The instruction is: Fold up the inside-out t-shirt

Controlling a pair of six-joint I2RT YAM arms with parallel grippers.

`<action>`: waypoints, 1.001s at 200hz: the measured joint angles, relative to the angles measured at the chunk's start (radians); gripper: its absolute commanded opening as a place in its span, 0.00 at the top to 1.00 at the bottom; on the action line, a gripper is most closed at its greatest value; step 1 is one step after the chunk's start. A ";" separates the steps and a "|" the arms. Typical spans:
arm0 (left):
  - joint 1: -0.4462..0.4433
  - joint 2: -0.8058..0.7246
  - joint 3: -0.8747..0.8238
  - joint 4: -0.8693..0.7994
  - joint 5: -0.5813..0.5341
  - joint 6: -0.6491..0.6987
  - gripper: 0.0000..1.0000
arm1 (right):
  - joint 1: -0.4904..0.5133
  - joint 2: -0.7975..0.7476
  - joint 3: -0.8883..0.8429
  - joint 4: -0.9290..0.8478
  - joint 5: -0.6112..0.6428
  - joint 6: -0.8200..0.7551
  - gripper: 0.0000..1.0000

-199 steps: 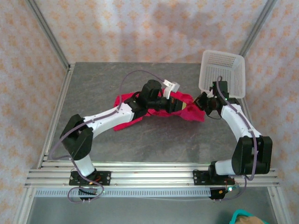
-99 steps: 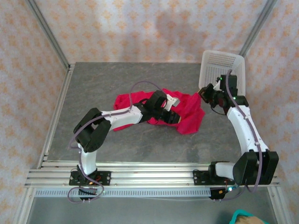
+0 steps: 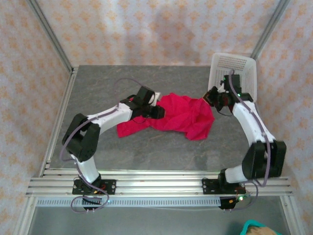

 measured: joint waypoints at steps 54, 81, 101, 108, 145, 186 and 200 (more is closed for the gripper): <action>0.143 -0.174 -0.100 -0.193 -0.243 0.003 0.58 | 0.081 0.230 0.114 -0.011 0.055 -0.049 0.52; 0.196 -0.175 -0.174 -0.202 -0.260 0.000 0.59 | 0.079 0.172 0.077 -0.015 0.105 -0.075 0.52; 0.241 -0.159 -0.203 -0.214 -0.260 0.000 0.59 | 0.079 0.122 0.036 -0.023 0.119 -0.101 0.54; 0.253 -0.151 -0.204 -0.214 -0.260 0.000 0.59 | 0.079 0.114 0.024 -0.023 0.120 -0.110 0.54; 0.272 -0.124 -0.204 -0.213 -0.256 0.000 0.59 | 0.079 0.114 -0.050 -0.023 0.118 -0.143 0.47; 0.292 -0.089 -0.204 -0.209 -0.256 0.001 0.58 | 0.079 0.151 -0.085 -0.016 0.095 -0.167 0.39; 0.299 -0.084 -0.204 -0.208 -0.256 0.000 0.58 | 0.079 0.181 -0.085 0.002 0.082 -0.168 0.39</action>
